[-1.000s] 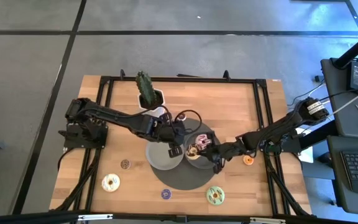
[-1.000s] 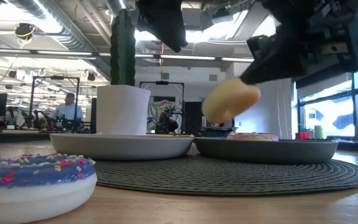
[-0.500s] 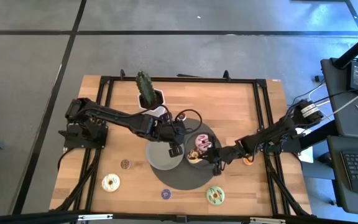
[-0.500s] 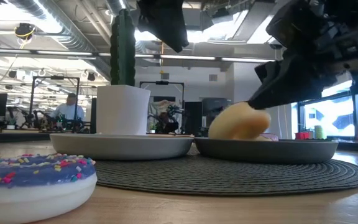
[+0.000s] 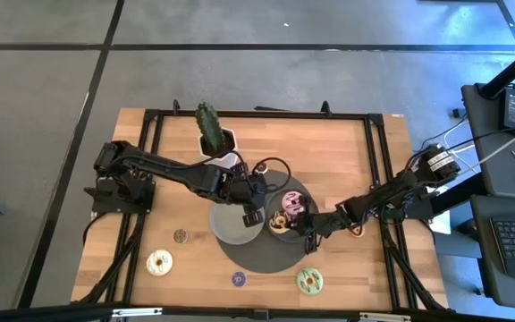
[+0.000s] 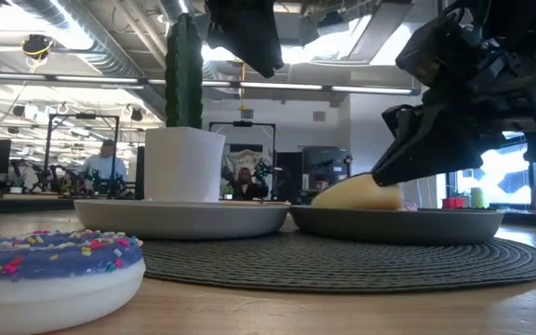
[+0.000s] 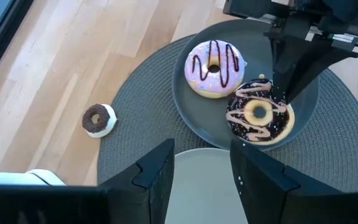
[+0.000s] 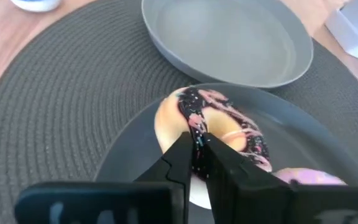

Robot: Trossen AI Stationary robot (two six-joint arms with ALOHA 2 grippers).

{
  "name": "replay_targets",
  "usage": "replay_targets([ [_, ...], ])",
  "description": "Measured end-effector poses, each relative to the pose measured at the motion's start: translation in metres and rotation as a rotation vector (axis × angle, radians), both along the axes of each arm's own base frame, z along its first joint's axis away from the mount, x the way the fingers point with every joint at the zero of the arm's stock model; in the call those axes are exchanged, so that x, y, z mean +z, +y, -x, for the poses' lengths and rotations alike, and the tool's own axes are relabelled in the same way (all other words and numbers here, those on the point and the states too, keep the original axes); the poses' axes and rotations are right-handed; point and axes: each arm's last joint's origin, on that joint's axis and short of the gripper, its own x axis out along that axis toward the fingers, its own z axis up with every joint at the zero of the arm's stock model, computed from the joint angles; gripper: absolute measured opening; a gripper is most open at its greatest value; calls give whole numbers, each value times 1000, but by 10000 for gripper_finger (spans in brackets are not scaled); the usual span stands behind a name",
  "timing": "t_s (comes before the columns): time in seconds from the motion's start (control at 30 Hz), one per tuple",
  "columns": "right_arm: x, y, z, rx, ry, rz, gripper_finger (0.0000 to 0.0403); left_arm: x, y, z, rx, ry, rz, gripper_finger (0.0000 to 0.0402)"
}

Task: Pick & Place donuts
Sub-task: Put the large black donut on the dark gray plate, then put the large blue donut on the dark gray plate

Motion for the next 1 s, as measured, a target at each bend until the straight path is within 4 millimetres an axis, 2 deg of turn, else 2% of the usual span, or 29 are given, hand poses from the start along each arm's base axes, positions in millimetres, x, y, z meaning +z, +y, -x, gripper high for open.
replay_targets([
  [0.17, -1, -1, -2, 8, -4, -10, 67, 0, 0, 0, 0, 1, 0, 148],
  [0.4, 4, -1, -1, 3, -21, -13, 139, 0, -1, 0, 0, 2, 32, 152],
  [0.57, 20, -3, 2, 12, -67, -16, 174, -3, -3, 4, 16, 41, 35, 148],
  [0.67, 34, -6, 10, 3, -70, -38, 184, -6, -5, 9, 59, 81, 48, 148],
  [0.83, 50, -11, 30, 32, 47, -182, 188, -18, -8, 13, 84, 111, 47, 154],
  [1.0, 59, -2, 41, 187, 110, -334, 188, -34, -7, 12, 85, 92, 51, 154],
])
